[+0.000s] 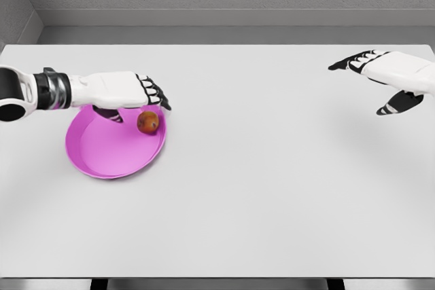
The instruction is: Put the apple on the plate with both arms
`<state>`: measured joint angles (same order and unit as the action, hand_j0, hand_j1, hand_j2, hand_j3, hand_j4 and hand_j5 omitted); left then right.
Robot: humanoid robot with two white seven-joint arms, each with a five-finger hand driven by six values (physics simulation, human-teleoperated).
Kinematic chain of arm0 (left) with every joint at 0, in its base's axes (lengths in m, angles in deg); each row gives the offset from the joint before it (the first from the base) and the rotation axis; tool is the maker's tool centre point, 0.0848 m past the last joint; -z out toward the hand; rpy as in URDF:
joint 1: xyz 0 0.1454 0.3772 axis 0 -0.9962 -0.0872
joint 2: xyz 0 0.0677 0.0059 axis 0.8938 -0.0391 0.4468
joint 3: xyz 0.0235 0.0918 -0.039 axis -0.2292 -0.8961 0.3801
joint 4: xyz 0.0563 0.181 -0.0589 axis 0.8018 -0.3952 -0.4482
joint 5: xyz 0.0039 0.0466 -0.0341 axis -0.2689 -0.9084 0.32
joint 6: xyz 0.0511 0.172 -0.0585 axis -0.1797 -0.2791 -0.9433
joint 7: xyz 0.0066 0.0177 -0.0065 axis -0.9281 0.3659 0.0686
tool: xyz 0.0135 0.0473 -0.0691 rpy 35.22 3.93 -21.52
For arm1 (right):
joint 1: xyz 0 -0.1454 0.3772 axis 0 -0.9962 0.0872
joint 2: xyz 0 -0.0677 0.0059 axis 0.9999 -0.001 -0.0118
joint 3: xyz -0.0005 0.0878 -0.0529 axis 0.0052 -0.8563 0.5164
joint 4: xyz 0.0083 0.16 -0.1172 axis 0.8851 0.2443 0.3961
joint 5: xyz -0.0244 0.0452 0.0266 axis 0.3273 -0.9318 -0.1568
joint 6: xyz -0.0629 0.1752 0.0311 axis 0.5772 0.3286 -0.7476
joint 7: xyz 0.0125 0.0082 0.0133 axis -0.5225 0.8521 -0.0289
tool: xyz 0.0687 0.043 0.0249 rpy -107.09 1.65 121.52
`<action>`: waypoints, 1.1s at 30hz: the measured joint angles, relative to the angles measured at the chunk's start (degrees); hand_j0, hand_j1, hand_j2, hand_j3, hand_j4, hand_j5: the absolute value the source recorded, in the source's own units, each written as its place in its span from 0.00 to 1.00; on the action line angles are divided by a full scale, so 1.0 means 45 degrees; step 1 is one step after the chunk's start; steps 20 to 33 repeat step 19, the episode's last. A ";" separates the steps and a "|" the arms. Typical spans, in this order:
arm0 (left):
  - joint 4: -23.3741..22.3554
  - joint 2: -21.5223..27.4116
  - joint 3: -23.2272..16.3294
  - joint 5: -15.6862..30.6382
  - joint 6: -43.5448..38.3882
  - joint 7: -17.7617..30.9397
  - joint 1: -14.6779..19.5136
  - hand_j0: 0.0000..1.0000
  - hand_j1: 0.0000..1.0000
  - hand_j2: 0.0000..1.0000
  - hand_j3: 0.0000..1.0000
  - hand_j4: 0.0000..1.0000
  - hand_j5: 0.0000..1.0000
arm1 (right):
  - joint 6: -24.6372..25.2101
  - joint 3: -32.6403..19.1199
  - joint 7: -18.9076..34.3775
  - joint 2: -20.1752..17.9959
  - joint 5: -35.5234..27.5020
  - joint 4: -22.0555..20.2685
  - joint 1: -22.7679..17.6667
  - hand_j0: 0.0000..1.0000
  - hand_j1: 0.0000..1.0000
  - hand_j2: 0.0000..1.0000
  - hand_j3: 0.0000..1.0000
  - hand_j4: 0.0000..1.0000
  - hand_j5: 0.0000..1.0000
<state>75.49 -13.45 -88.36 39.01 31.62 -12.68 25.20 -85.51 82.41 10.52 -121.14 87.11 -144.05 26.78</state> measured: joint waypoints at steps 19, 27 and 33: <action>-0.2190 0.0888 0.2512 0.2146 0.0001 -0.0060 -0.1035 1.00 1.00 1.00 1.00 1.00 1.00 | 0.0000 0.0007 0.0000 -0.0003 0.0000 0.0001 -0.0039 1.00 1.00 1.00 1.00 1.00 1.00; -0.2190 0.0888 0.2512 0.2146 0.0001 -0.0060 -0.1035 1.00 1.00 1.00 1.00 1.00 1.00 | 0.0000 0.0007 0.0000 -0.0003 0.0000 0.0001 -0.0039 1.00 1.00 1.00 1.00 1.00 1.00; -0.2190 0.0888 0.2512 0.2146 0.0001 -0.0060 -0.1035 1.00 1.00 1.00 1.00 1.00 1.00 | 0.0000 0.0007 0.0000 -0.0003 0.0000 0.0001 -0.0039 1.00 1.00 1.00 1.00 1.00 1.00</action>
